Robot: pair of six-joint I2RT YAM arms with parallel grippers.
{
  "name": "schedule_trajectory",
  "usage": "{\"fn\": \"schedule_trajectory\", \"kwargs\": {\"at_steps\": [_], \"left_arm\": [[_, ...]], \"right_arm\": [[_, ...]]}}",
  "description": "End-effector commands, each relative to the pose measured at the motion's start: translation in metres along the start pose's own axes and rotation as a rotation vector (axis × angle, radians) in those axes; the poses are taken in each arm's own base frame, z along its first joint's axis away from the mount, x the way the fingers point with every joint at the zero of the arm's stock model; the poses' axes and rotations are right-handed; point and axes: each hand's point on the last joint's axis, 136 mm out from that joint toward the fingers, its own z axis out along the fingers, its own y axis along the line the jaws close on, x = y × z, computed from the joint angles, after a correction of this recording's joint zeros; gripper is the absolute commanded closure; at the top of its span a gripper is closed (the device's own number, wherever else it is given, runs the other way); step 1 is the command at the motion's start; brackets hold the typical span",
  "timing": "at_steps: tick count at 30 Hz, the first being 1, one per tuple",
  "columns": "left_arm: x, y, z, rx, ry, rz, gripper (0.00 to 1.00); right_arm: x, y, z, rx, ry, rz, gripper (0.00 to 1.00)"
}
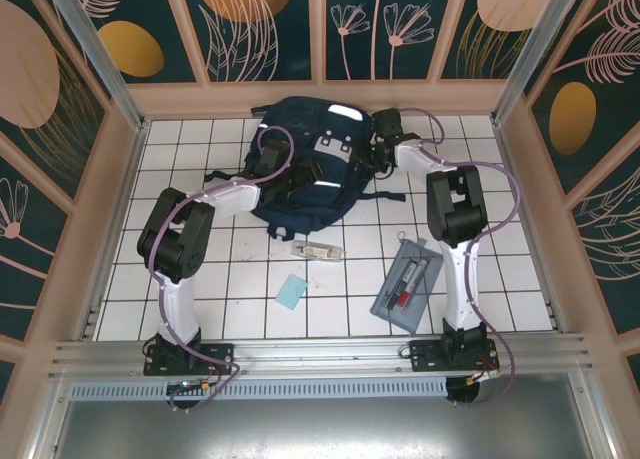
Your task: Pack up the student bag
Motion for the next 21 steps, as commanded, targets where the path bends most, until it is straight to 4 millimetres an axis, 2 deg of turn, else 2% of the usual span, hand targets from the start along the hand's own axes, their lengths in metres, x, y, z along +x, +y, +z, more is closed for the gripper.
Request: {"fn": "schedule_trajectory", "kwargs": {"at_steps": [1, 3, 9, 12, 16, 21], "left_arm": [[0.018, 0.010, 0.011, -0.003, 0.052, -0.024, 0.20], [0.023, 0.017, 0.013, -0.017, 0.061, -0.026, 0.20], [0.031, 0.028, 0.019, -0.040, 0.079, -0.026, 0.20], [0.029, 0.029, 0.024, -0.050, 0.076, -0.032, 0.20], [0.017, 0.028, 0.029, -0.057, 0.036, -0.056, 0.20], [-0.003, 0.025, 0.034, -0.064, -0.033, -0.094, 0.20]], "right_arm": [[-0.006, -0.014, 0.012, 0.068, -0.009, 0.022, 0.66], [-0.005, -0.016, 0.017, 0.069, 0.000, 0.027, 0.68], [-0.009, -0.012, 0.014, 0.050, -0.001, 0.009, 0.92], [-0.008, 0.003, -0.002, -0.008, -0.009, -0.029, 1.00], [0.005, 0.027, -0.037, -0.114, -0.043, -0.113, 1.00], [0.037, 0.028, -0.068, -0.150, -0.072, -0.196, 1.00]]}}
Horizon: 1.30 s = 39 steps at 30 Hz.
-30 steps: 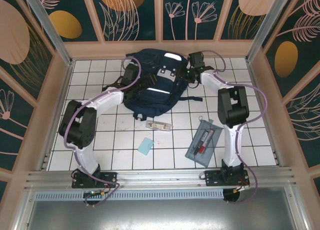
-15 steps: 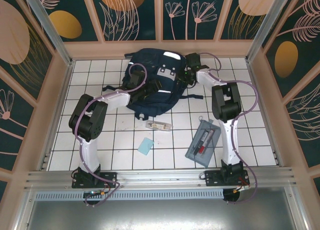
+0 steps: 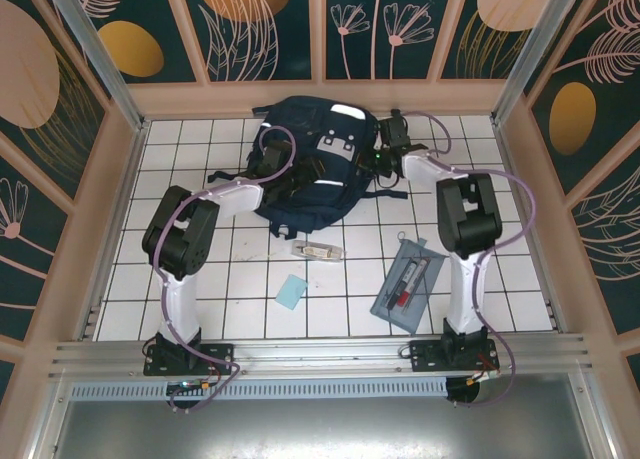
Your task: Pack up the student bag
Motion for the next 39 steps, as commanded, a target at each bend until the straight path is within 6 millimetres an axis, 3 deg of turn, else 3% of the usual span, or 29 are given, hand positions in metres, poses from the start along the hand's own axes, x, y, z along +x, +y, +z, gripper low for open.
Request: {"fn": "schedule_trajectory", "kwargs": {"at_steps": [1, 10, 16, 17, 20, 21, 25, 31, 39], "left_arm": [[0.001, 0.026, 0.024, -0.074, -0.014, -0.058, 0.20], [-0.006, 0.014, 0.036, -0.024, -0.020, -0.107, 0.20], [-0.007, 0.015, 0.029, -0.047, -0.022, -0.072, 0.20], [-0.008, 0.014, 0.027, -0.047, -0.023, -0.067, 0.20], [-0.008, 0.013, 0.025, -0.049, -0.022, -0.058, 0.20], [-0.009, 0.013, 0.024, -0.048, -0.021, -0.055, 0.19], [-0.010, 0.011, 0.024, -0.053, -0.020, -0.039, 0.19], [-0.009, 0.015, 0.027, -0.070, -0.008, -0.029, 0.20], [-0.007, 0.015, 0.024, -0.066, -0.007, -0.028, 0.19]], "right_arm": [[0.016, 0.027, -0.029, -0.088, -0.010, -0.111, 1.00], [0.082, 0.058, -0.041, -0.161, 0.049, -0.279, 1.00], [0.068, 0.055, -0.053, -0.120, 0.040, -0.301, 1.00], [0.064, 0.054, -0.055, -0.111, 0.041, -0.300, 0.95], [0.052, 0.053, -0.065, -0.114, 0.032, -0.289, 0.63], [0.048, 0.051, -0.070, -0.120, 0.029, -0.281, 0.57], [0.032, 0.044, -0.073, -0.068, 0.003, -0.281, 0.49], [0.018, 0.025, -0.049, 0.054, 0.034, -0.256, 0.54], [0.044, 0.020, -0.028, 0.071, 0.112, -0.001, 0.76]]}}
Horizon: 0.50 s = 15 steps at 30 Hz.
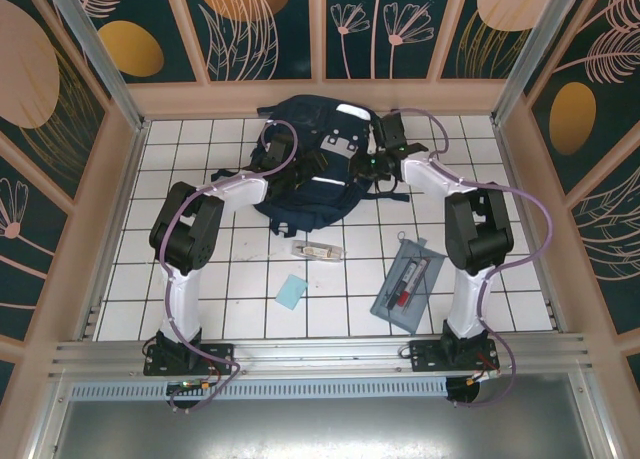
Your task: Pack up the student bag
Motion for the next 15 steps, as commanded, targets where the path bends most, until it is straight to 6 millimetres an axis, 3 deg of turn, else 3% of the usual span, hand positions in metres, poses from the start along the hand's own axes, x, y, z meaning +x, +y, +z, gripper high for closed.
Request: {"fn": "schedule_trajectory", "kwargs": {"at_steps": [1, 6, 10, 15], "left_arm": [[0.002, 0.021, 0.014, -0.048, -0.002, 0.022, 0.19], [0.003, 0.020, 0.013, -0.041, 0.003, 0.028, 0.19], [0.004, 0.018, 0.010, -0.027, 0.003, 0.028, 0.19], [0.003, 0.020, 0.013, -0.028, 0.009, 0.028, 0.19]], "right_arm": [[0.016, -0.004, 0.008, 0.024, 0.043, 0.134, 0.77], [0.022, -0.013, 0.021, 0.061, 0.064, 0.165, 0.72], [0.025, -0.015, 0.022, 0.077, 0.052, 0.038, 0.72], [0.033, -0.028, 0.028, 0.091, 0.075, -0.149, 0.57]]}}
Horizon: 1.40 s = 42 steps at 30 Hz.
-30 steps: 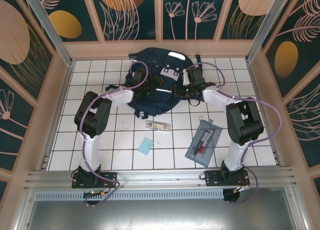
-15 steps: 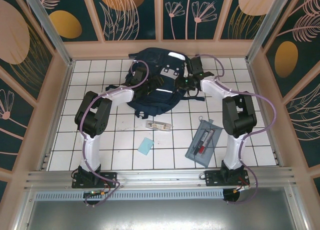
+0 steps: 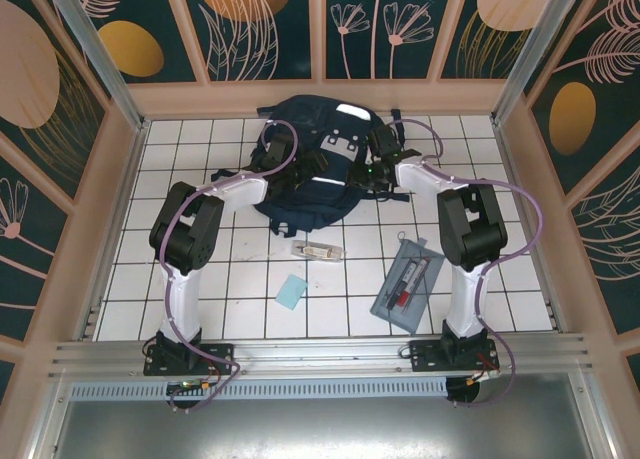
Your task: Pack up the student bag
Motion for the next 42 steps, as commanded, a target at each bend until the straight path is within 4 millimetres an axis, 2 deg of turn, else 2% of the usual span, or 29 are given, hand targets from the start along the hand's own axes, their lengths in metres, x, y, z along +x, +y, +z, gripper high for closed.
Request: {"fn": "schedule_trajectory", "kwargs": {"at_steps": [1, 5, 8, 11, 13, 15, 17, 22, 25, 27, 30, 32, 34, 38, 42], "left_arm": [[0.003, 0.022, 0.015, -0.033, 0.010, 0.017, 0.19], [0.004, 0.024, 0.016, -0.035, 0.015, 0.009, 0.19], [0.005, 0.028, 0.018, -0.043, 0.018, 0.001, 0.19], [0.008, 0.031, 0.023, -0.042, 0.028, -0.017, 0.19], [0.009, 0.032, 0.027, -0.035, 0.025, -0.029, 0.19], [0.008, 0.034, 0.031, -0.034, 0.017, -0.044, 0.19], [0.008, 0.035, 0.034, -0.023, 0.008, -0.066, 0.19], [0.005, 0.033, 0.039, 0.007, -0.031, -0.122, 0.19], [0.003, 0.026, 0.037, 0.039, -0.062, -0.143, 0.19], [0.001, 0.018, 0.035, 0.068, -0.077, -0.154, 0.19], [-0.001, 0.008, 0.035, 0.095, -0.081, -0.143, 0.19], [-0.004, 0.003, 0.036, 0.092, -0.075, -0.106, 0.19], [-0.010, -0.002, 0.034, 0.073, -0.078, -0.055, 0.19], [-0.028, -0.016, 0.016, 0.056, -0.098, 0.044, 0.19], [-0.041, -0.036, -0.016, 0.018, -0.088, 0.184, 0.19]], "right_arm": [[0.010, -0.012, 0.012, 0.030, 0.017, -0.161, 0.55], [0.028, -0.020, 0.024, 0.021, 0.087, -0.191, 0.54], [0.041, -0.016, 0.027, -0.029, 0.108, -0.172, 0.60], [0.043, -0.013, 0.023, -0.049, 0.095, -0.155, 0.88], [0.039, -0.009, 0.013, -0.054, 0.073, -0.147, 1.00], [0.038, 0.002, 0.001, -0.084, 0.064, -0.144, 1.00], [0.044, 0.024, -0.012, -0.157, 0.085, -0.134, 1.00], [0.086, 0.091, -0.039, -0.351, 0.227, -0.120, 1.00], [0.111, 0.112, -0.042, -0.398, 0.290, -0.106, 1.00], [0.118, 0.110, -0.037, -0.375, 0.302, -0.100, 1.00], [0.121, 0.095, -0.023, -0.298, 0.310, -0.079, 1.00], [0.123, 0.094, -0.019, -0.289, 0.316, -0.080, 1.00], [0.120, 0.098, -0.020, -0.304, 0.314, -0.074, 0.89], [0.102, 0.098, -0.033, -0.292, 0.246, -0.057, 0.59], [0.090, 0.097, -0.060, -0.312, 0.187, -0.013, 0.44]]}}
